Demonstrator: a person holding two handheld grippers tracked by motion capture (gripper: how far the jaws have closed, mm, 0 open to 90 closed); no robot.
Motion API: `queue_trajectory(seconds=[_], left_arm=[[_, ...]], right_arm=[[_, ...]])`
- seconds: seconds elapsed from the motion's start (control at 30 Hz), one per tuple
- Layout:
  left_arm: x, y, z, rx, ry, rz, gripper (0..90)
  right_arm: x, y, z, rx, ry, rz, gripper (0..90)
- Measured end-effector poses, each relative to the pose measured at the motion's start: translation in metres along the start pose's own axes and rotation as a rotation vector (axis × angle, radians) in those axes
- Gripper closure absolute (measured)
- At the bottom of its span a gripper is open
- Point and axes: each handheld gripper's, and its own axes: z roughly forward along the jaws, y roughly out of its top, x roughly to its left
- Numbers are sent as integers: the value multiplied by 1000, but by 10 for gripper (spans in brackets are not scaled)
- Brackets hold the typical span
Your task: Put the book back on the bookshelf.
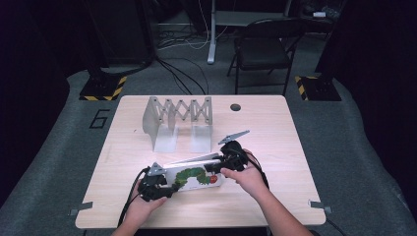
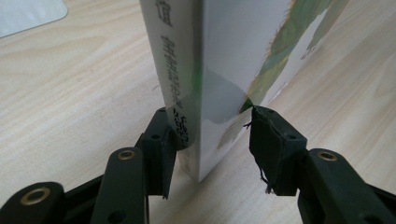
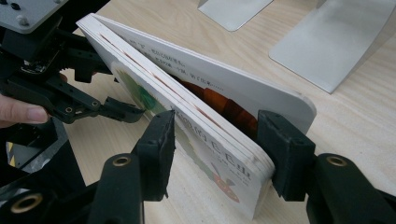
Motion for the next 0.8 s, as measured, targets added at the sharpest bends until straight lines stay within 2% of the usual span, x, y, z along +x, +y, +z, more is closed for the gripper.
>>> queue_trajectory(seconds=[0.03, 0.2, 0.3, 0.43, 0.57, 0.6, 0.7, 0.77, 0.8], left_arm=[[0, 1, 0, -1, 5, 5, 519], [-1, 6, 1, -8, 17, 14, 520], [-2, 9, 3, -10, 19, 16, 523], [-4, 11, 4, -20, 22, 24, 532], [-5, 10, 5, -18, 34, 48, 546], [-6, 9, 6, -25, 37, 43, 551], [-5, 5, 6, -8, 28, 58, 562], [-6, 3, 6, -23, 26, 58, 563], [-6, 2, 6, -28, 31, 60, 563]], right_arm=[[-1, 1, 0, -3, -2, -17, 471], [-5, 3, -2, -10, -7, -13, 462], [-8, 3, -3, -16, -10, 4, 455], [-13, 4, -4, -18, -13, -2, 443], [-15, 4, -4, -6, -12, -11, 415], [-15, 3, -3, -8, -14, -19, 405], [-12, 2, 0, -14, -12, -24, 385], [-10, 0, 1, -21, -10, -22, 374], [-10, -1, 0, -25, -12, -37, 372]])
